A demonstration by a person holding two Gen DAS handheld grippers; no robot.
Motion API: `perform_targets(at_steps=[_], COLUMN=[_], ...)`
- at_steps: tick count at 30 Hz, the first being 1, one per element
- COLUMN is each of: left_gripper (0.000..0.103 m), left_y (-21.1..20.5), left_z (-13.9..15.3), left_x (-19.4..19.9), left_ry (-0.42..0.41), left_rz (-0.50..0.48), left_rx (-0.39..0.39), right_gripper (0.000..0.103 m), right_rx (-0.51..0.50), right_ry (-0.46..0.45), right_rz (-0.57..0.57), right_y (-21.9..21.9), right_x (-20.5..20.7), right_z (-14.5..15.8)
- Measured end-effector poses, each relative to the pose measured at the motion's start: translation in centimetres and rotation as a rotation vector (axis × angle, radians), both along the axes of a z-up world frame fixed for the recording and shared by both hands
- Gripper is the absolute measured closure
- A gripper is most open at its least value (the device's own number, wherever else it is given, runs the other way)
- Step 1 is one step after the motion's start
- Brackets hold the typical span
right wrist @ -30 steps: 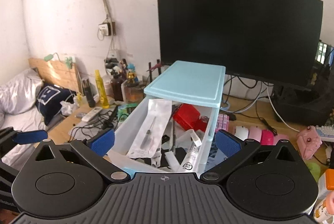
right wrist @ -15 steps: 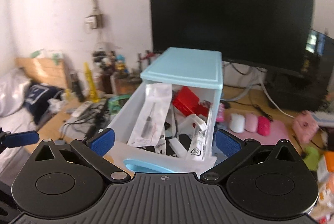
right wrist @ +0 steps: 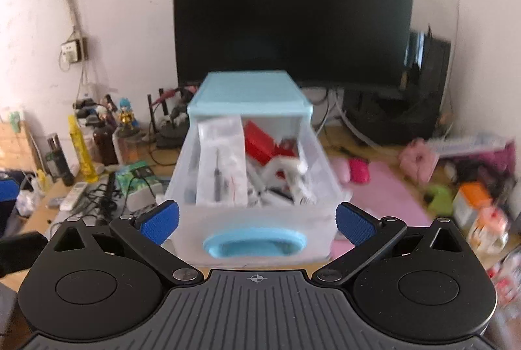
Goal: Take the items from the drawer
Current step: 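Push the top drawer shut with the right gripper at its blue handle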
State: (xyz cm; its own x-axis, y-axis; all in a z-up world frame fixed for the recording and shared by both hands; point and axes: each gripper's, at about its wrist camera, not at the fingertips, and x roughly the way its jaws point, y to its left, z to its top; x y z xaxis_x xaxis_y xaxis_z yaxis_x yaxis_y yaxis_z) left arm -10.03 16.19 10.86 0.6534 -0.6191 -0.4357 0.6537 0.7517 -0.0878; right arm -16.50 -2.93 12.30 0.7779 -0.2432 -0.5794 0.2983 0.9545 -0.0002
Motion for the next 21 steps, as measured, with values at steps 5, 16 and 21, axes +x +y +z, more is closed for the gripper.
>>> perform_targets(at_steps=[5, 16, 21], left_gripper=[0.000, 0.000, 0.000], left_y=[0.1, 0.0, 0.3], left_z=[0.7, 1.1, 1.2], left_x=[-0.4, -1.6, -1.8], left_ry=[0.008, 0.013, 0.010], left_rz=[0.013, 0.027, 0.037], left_rx=[-0.008, 0.048, 0.057], right_gripper=[0.043, 0.061, 0.063], right_rx=[0.038, 0.042, 0.031], right_ry=[0.012, -0.039, -0.058], right_rz=[0.014, 0.072, 0.061], right_y=[-0.9, -1.2, -1.2], right_x=[0.0, -0.4, -0.2], right_z=[-2.9, -6.0, -6.1])
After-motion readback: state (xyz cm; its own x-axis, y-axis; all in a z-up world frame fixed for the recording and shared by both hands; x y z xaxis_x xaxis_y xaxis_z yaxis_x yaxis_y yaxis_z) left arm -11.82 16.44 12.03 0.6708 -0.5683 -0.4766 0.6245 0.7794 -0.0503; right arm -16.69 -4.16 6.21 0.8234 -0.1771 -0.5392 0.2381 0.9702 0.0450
